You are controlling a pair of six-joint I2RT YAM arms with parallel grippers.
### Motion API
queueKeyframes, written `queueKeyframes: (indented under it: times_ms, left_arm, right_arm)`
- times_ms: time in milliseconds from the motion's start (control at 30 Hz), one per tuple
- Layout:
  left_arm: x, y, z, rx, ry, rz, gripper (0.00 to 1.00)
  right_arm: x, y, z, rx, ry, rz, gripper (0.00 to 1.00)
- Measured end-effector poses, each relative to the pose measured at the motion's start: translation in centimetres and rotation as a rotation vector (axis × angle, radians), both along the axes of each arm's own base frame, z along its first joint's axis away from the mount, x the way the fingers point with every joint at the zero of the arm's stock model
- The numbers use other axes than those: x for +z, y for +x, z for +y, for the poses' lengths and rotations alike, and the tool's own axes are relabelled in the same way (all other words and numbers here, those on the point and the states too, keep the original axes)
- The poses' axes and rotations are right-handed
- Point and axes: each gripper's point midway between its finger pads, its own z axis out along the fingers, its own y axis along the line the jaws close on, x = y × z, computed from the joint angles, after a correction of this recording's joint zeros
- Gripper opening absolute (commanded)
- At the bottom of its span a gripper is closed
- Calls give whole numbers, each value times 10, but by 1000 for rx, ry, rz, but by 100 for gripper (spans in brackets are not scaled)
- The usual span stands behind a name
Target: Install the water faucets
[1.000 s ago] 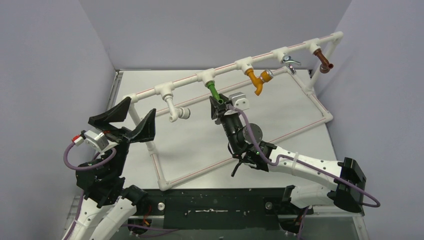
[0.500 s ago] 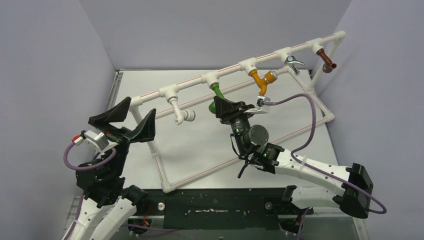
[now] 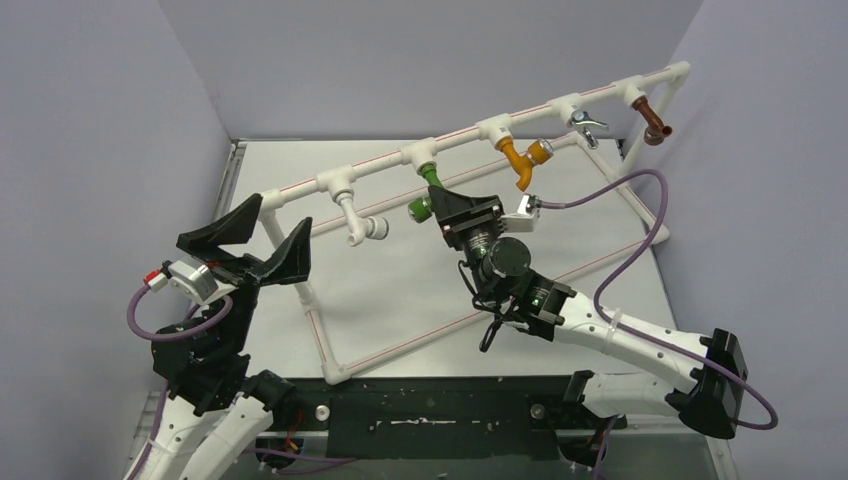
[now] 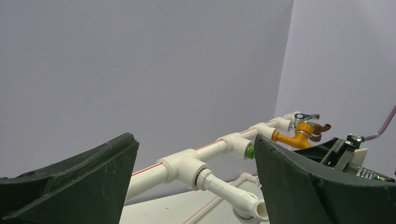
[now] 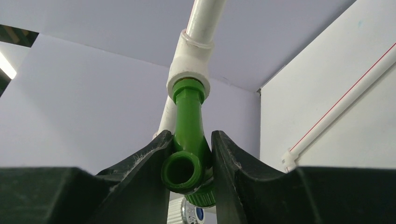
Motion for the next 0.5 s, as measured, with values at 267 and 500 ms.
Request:
queueKeyframes:
  times_ms: [267, 500]
  left_arm:
    - [0, 0, 0, 0, 0, 0, 94]
    - [0, 0, 0, 0, 0, 0, 94]
  right_arm:
    - [2, 6, 6, 22, 99, 38, 0]
    - [3, 8, 8, 31, 121, 43, 17]
